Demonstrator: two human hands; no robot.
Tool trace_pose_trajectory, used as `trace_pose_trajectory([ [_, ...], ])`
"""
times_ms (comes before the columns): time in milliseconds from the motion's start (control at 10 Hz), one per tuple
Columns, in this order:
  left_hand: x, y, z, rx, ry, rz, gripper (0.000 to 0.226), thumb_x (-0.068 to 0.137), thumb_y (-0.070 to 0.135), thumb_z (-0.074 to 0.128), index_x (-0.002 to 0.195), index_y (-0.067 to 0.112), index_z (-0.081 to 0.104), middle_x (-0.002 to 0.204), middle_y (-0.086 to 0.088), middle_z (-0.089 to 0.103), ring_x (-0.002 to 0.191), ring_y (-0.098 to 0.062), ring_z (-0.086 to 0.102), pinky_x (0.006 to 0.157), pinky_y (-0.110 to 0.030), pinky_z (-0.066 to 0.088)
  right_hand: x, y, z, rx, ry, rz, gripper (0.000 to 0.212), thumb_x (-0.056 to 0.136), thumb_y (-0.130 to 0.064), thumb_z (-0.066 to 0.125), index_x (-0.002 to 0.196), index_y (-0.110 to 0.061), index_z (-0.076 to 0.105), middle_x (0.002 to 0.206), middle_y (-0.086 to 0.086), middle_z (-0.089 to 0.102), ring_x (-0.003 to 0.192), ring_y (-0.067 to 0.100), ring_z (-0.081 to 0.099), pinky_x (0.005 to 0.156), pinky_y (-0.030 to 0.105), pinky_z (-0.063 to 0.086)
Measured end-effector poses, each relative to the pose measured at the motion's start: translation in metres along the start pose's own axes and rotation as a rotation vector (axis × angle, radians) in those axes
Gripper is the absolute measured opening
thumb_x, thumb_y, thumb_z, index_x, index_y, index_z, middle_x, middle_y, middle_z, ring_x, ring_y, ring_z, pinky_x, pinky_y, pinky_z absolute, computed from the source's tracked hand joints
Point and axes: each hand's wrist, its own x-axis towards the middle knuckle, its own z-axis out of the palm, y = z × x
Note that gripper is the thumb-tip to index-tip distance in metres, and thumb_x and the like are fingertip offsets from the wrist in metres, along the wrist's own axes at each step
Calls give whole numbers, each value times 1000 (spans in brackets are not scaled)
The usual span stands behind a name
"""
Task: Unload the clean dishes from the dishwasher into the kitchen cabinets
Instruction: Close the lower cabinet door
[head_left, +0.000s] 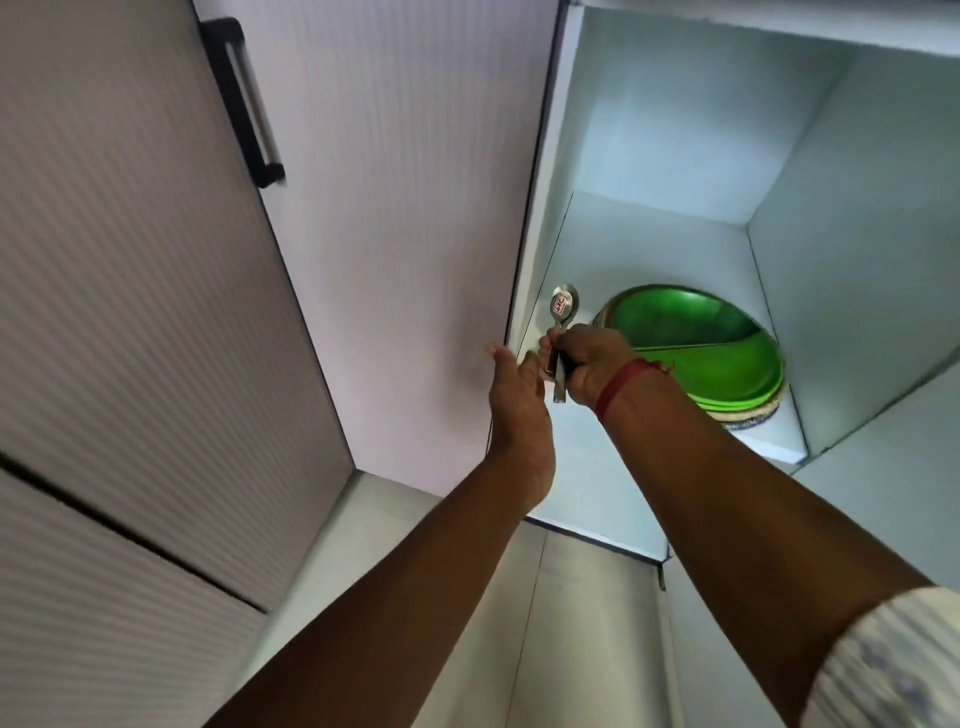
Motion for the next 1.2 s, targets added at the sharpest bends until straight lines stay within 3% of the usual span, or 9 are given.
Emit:
trace_pose_trajectory([
  [200, 22, -1, 4, -405, -65, 8, 80, 99, 60, 7, 143, 5, 43, 146, -17, 48, 139, -26, 41, 121, -39, 19, 57, -2, 23, -47, 145, -56, 22, 97, 11, 35, 100, -2, 53, 71, 10, 49, 52, 12, 47, 36, 17, 45],
  [400, 31, -4, 13, -532, 135, 48, 63, 101, 53, 23, 100, 6, 64, 95, -12, 66, 112, -28, 60, 108, -35, 37, 69, -1, 29, -156, 168, -108, 30, 85, 17, 41, 67, -4, 52, 57, 10, 47, 30, 12, 45, 38, 21, 42],
  [500, 26, -6, 15, -582, 260, -23, 51, 98, 54, 36, 77, 11, 51, 69, -5, 39, 66, -17, 42, 78, -31, 36, 71, -1, 28, -225, 162, -130, 28, 82, 14, 51, 62, -6, 54, 58, 9, 52, 43, 17, 52, 47, 29, 49],
  [700, 21, -3, 16, -729, 237, -57, 52, 97, 53, 37, 96, 5, 54, 70, -9, 44, 67, -21, 46, 89, -39, 37, 59, -13, 29, -446, 218, -175, 23, 83, 8, 58, 66, -5, 53, 69, 14, 57, 67, 27, 60, 64, 37, 56],
  [800, 24, 3, 11, -752, 263, -77, 60, 96, 54, 37, 119, 0, 51, 73, -13, 45, 69, -24, 49, 90, -41, 37, 45, -22, 25, -538, 136, -155, 32, 91, 5, 53, 67, -12, 42, 71, 6, 47, 60, 17, 47, 54, 27, 48],
  [900, 24, 9, 10, -786, 274, -87, 61, 97, 53, 36, 122, -1, 51, 50, -6, 39, 41, -17, 44, 80, -36, 42, 35, -26, 26, -547, 141, -183, 33, 93, 7, 50, 69, -13, 39, 71, 4, 40, 68, 20, 47, 70, 30, 48],
  [1000, 25, 11, 11, -796, 273, -86, 55, 98, 53, 34, 92, 3, 56, 42, -2, 37, 33, -14, 40, 74, -31, 45, 33, -23, 31, -540, 141, -177, 29, 93, 7, 49, 73, -12, 41, 72, 4, 39, 93, 21, 47, 92, 36, 47],
  [1100, 28, 6, 9, -766, 264, -68, 60, 99, 53, 30, 96, 2, 60, 49, -4, 51, 45, -16, 55, 101, -38, 43, 42, -18, 33, -523, 129, -139, 28, 93, 4, 49, 72, -10, 38, 74, 2, 37, 97, 18, 44, 79, 25, 50],
  [1200, 31, 2, 6, -733, 264, -63, 66, 98, 54, 29, 120, -1, 58, 93, -17, 64, 99, -29, 62, 115, -47, 32, 51, -15, 35, -644, 306, -244, 13, 87, -3, 60, 99, 0, 60, 71, 6, 48, 87, 20, 54, 69, 24, 45],
])
